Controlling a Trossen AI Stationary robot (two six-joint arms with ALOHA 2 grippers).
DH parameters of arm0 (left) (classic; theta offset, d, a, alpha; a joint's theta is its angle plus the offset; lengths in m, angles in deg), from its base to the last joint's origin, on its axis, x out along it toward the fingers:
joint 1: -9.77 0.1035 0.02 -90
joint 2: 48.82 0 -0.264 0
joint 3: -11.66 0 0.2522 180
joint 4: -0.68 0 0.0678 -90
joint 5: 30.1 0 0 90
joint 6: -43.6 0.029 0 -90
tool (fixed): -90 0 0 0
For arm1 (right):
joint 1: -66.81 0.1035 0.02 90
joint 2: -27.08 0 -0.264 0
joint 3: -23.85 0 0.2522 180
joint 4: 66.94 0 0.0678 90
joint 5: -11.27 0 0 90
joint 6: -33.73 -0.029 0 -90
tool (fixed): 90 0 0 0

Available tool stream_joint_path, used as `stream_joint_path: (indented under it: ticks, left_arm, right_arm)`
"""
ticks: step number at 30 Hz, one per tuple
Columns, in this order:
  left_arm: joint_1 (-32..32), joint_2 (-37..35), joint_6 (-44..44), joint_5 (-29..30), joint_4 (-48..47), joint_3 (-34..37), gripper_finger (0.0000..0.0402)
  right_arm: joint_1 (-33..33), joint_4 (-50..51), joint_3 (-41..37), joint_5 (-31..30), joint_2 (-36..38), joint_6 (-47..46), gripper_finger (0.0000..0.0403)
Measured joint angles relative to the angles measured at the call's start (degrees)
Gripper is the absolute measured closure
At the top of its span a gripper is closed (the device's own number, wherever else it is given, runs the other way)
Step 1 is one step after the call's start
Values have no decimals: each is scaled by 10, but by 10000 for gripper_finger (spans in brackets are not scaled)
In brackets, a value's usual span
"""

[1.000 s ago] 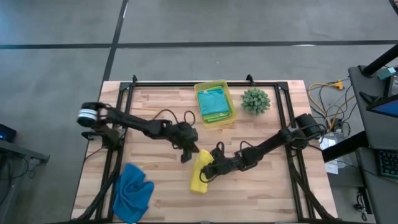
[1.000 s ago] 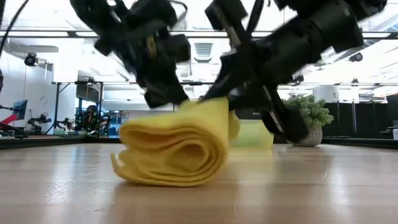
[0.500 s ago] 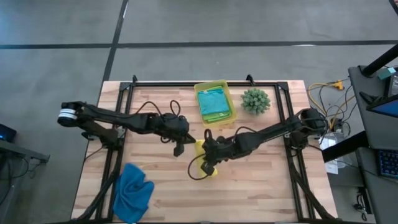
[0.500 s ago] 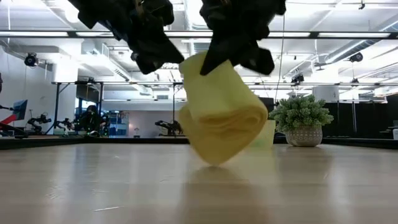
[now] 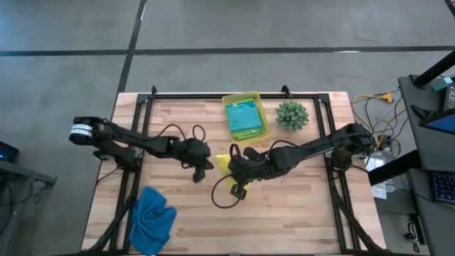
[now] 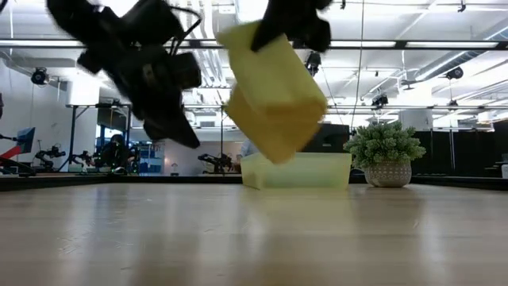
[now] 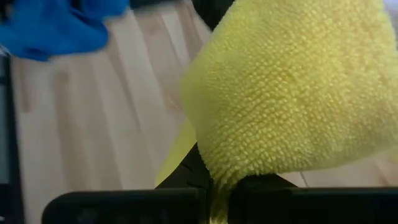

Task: Fold microfiber towels
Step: Put the yellow microfiber cloth into the yellow bin

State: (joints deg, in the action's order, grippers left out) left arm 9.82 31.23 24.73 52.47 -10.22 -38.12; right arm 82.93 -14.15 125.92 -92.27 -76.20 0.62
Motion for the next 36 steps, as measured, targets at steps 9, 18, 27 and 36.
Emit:
stream_joint_path:
  ticks: [9, 18, 27, 36]
  left_arm:
    - [19, 109, -164, -32, 733, 228, 402]
    - [24, 168, -258, -219, 867, 189, 399]
    - [34, 129, -253, -224, 870, 87, 261]
    - [42, 141, -344, -310, 867, 44, 103]
  right_arm:
    - [4, -2, 119, 0, 11, 54, 394]
    - [5, -2, 237, 4, 12, 78, 394]
    - [23, 56, 276, 20, 14, 57, 394]
    - [70, 52, 276, 20, 18, 38, 394]
